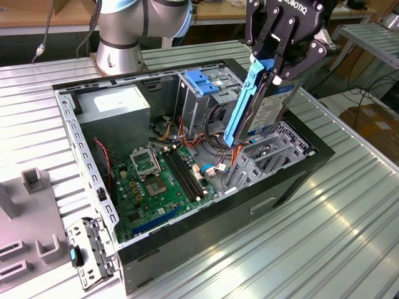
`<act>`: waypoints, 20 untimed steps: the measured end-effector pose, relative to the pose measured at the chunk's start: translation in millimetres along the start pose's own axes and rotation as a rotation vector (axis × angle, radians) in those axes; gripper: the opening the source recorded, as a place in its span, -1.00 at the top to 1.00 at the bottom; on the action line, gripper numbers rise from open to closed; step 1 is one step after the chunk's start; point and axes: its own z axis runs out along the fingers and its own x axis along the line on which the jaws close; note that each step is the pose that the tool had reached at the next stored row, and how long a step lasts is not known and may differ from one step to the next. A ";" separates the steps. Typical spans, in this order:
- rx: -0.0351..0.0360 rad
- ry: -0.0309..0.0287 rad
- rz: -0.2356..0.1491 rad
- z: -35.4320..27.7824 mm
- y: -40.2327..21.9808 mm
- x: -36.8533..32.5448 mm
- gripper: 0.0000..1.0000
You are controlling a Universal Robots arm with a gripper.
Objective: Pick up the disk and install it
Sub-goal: 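Pick up the disk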
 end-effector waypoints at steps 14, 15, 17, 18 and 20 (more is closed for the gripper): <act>0.0001 0.0024 0.000 4.4 -21.8 0.0 0.26; 0.0001 0.0023 0.000 4.4 -21.8 0.0 0.26; 0.0001 0.0024 0.000 4.4 -21.9 0.0 0.26; 0.0001 0.0023 0.000 4.5 -22.7 0.0 0.26; 0.0001 0.0024 0.000 5.1 -24.9 0.1 0.26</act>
